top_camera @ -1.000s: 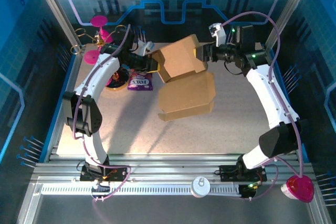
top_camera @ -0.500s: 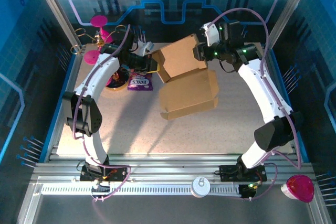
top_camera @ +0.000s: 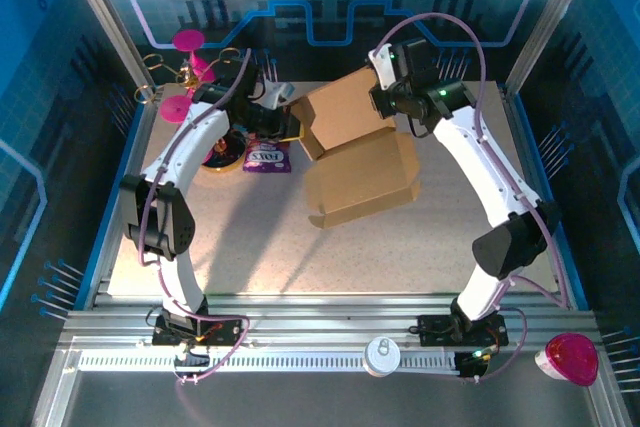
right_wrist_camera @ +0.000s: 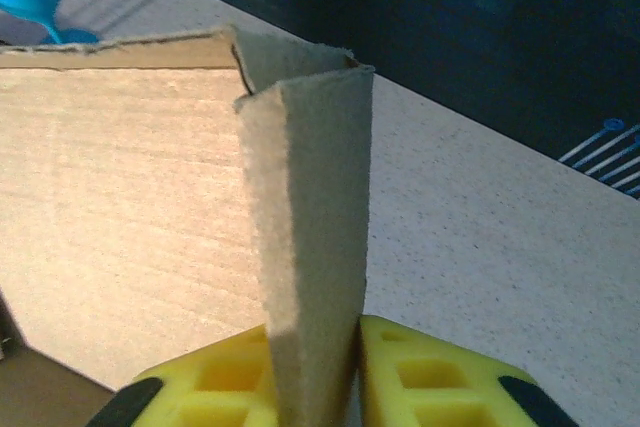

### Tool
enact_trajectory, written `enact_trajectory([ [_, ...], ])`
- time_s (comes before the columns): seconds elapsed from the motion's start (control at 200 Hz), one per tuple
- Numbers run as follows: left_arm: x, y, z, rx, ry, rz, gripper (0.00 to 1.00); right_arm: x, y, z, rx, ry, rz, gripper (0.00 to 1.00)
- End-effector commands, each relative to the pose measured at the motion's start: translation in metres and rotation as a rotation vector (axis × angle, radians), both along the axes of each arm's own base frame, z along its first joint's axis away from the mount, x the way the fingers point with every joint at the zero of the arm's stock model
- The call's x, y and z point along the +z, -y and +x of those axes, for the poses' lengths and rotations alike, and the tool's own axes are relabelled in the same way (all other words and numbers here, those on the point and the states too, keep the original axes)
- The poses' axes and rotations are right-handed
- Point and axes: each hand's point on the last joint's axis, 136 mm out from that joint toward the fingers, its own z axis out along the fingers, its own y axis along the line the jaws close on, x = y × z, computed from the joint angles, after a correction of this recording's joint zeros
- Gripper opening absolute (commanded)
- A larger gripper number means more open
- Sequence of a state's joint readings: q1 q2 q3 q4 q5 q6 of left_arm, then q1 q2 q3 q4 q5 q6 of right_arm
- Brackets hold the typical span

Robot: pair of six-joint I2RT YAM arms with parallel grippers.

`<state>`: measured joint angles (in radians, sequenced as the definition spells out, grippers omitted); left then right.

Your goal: Fold the paper box

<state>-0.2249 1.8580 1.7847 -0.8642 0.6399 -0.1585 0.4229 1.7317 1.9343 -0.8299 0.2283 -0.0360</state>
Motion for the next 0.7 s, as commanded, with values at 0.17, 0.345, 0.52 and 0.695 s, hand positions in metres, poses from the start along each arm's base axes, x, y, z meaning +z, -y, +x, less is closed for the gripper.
enact_trajectory([
  [0.17,0.02,0.014,-0.003,0.049,0.017,0.047,0.0,-0.009,0.013,0.0,-0.101,-0.028,-0.117,0.1],
  [0.345,0.018,0.017,-0.002,0.116,-0.018,0.093,0.0,-0.014,0.018,0.0,-0.139,-0.038,-0.166,0.05],
  [0.52,0.018,0.012,0.0,0.185,-0.059,0.153,0.0,-0.017,0.027,-0.002,-0.188,-0.061,-0.214,0.0],
  [0.695,0.013,0.005,-0.001,0.233,-0.1,0.268,0.0,-0.019,0.041,-0.002,-0.266,-0.093,-0.277,0.0],
])
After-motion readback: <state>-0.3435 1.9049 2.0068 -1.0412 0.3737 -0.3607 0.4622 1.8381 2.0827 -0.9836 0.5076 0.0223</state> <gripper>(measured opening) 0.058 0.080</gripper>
